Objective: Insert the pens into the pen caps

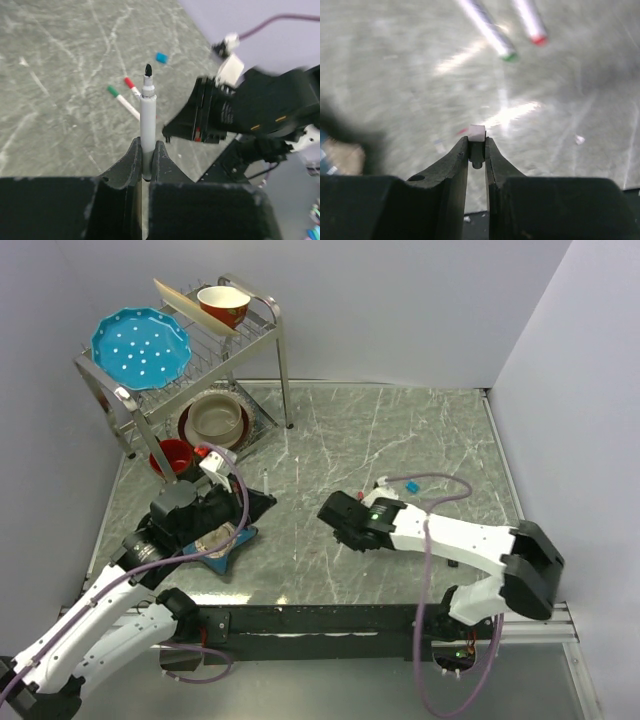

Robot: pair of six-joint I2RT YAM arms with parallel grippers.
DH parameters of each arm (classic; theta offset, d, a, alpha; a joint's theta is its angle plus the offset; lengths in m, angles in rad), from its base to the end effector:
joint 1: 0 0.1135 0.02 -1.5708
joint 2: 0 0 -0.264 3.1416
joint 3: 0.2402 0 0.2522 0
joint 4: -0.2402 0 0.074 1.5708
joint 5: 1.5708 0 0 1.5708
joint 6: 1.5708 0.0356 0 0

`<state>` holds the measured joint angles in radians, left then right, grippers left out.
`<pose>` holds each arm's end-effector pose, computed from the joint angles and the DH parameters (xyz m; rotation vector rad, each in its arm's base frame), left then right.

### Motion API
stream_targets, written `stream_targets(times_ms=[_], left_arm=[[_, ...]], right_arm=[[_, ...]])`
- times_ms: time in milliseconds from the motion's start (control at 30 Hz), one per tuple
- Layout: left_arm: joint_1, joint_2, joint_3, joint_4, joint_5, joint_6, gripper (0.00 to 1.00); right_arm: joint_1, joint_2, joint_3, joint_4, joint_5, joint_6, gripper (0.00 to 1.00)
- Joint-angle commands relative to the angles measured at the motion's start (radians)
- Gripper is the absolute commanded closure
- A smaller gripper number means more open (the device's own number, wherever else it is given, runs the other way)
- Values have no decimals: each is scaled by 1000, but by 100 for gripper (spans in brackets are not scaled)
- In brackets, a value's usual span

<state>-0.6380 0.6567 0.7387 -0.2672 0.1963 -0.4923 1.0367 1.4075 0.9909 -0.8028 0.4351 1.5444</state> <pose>0.1221 -0.0992 0.3345 0.2862 1.8389 -0.9788 0.1463 0.2178 0.2299 0.7562 2.5060 0.2863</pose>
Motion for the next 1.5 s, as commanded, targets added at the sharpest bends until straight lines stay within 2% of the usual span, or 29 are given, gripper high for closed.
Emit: stream_targets(times_ms=[0, 67, 100, 133, 200, 367, 467, 833, 1467], left_arm=[[4, 20, -19, 111, 118, -58, 99], [3, 46, -33, 126, 144, -74, 99], [4, 53, -36, 134, 156, -78, 99], [4, 63, -45, 141, 172, -89, 99], [3, 84, -64, 183, 228, -115, 99], [3, 133, -104, 292, 325, -170, 99], [3, 170, -96, 318, 377, -186, 99], [3, 181, -127, 450, 496, -247, 99], [3, 123, -142, 465, 523, -215, 99]], right_arm=[[8, -155, 48, 155, 194, -322, 100], [8, -226, -10, 297, 162, -484, 100], [8, -314, -50, 499, 122, -667, 100], [8, -358, -87, 584, 49, -722, 100], [6, -462, -172, 776, 2, -843, 100], [5, -510, -138, 846, -142, -1025, 100], [3, -530, -156, 927, -211, -1075, 100], [5, -481, -149, 1117, -337, -1083, 100], [-47, -371, -95, 1128, -397, -958, 100]])
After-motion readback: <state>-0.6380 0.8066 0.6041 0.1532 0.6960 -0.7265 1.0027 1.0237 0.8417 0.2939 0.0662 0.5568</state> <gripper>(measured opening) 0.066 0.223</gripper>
